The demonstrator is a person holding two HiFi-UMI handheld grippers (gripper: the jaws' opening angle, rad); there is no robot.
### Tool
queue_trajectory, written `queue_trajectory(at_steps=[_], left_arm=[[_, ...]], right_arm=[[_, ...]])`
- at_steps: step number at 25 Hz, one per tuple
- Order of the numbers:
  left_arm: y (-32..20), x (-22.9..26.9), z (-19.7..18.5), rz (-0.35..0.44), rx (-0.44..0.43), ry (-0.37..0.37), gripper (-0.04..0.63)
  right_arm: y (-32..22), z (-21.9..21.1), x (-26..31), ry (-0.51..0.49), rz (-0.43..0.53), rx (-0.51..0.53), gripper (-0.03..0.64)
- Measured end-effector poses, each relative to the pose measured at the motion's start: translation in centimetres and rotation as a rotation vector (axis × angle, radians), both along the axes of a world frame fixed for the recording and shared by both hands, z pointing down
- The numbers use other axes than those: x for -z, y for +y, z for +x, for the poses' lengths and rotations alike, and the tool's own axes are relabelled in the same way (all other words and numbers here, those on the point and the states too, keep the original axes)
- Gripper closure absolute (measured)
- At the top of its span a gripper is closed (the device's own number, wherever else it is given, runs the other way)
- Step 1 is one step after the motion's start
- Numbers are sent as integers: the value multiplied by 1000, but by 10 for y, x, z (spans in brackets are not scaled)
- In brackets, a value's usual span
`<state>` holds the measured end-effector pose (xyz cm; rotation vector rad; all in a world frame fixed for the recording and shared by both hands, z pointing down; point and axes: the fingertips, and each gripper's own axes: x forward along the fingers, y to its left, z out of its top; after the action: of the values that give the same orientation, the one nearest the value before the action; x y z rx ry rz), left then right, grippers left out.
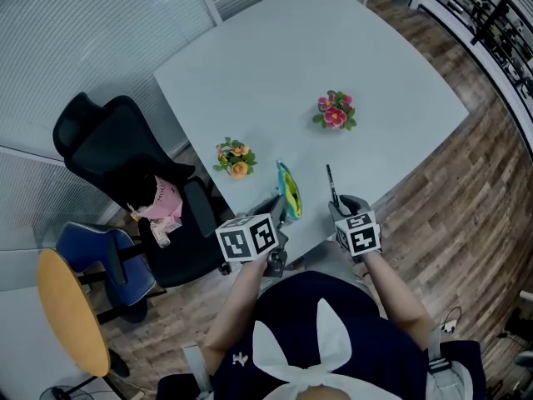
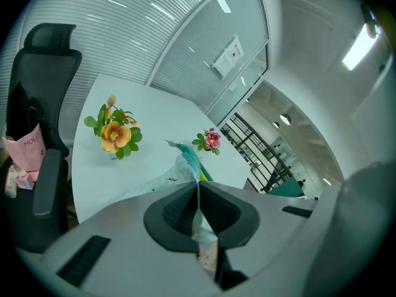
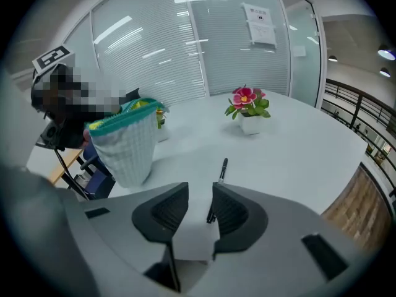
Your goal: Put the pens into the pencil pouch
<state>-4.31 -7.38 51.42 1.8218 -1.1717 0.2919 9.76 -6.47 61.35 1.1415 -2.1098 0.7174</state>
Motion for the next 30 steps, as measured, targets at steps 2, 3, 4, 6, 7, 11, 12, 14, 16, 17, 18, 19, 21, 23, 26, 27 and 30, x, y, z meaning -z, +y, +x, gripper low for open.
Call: queue_trajectory(at_steps=[2,3,4,6,7,11,12,14,16,17,18,19,21,23,26,27,30], left_arm=[[-1,-1,0,-4,9,-5,566],[-1,-1,-1,-6,13,-7,566],[-1,-2,-1,-8,17,-8,566],[-2,-3,-1,-10,24,-11,566],[-2,-3,-1,-12,28,-12,566],[-1,-4,1,-16,40,-15,566],[-1,-4,1,-15,43,-15,566],[-1,-4,2,-14,49,-16,566],[-1,-5,3,-11,55,-19,566],[-1,-5,4,-10,58,-21,566],[-1,-6,4,-9,62,-23,566],[-1,-7,5,-8,66,-24,566],[0,-8,7,-7,72,-24,566],[0,-9,9,-8,78,-24,566],[-1,-10,11,-12,86,-25,566],[-1,-11,11,-13,90,-24,566],[-3,-12,10,-14,104,-24,566]], right_arm=[[3,2,-12,19,-32,8,488],[4,2,-18,29,-47,11,488],[5,3,-24,40,-58,14,488],[6,6,-36,58,-76,19,488],[7,7,-41,65,-84,22,488],[11,8,-54,92,-108,50,488],[12,8,-56,97,-110,58,488],[13,7,-60,107,-112,69,486],[13,7,-63,115,-110,74,486],[12,7,-65,117,-109,77,486],[12,7,-66,120,-106,81,486],[11,8,-67,124,-103,86,486],[10,9,-69,132,-93,99,494],[9,10,-69,138,-82,112,506],[8,13,-69,147,-74,130,537],[9,13,-69,148,-79,136,538],[7,14,-69,150,-75,151,540]])
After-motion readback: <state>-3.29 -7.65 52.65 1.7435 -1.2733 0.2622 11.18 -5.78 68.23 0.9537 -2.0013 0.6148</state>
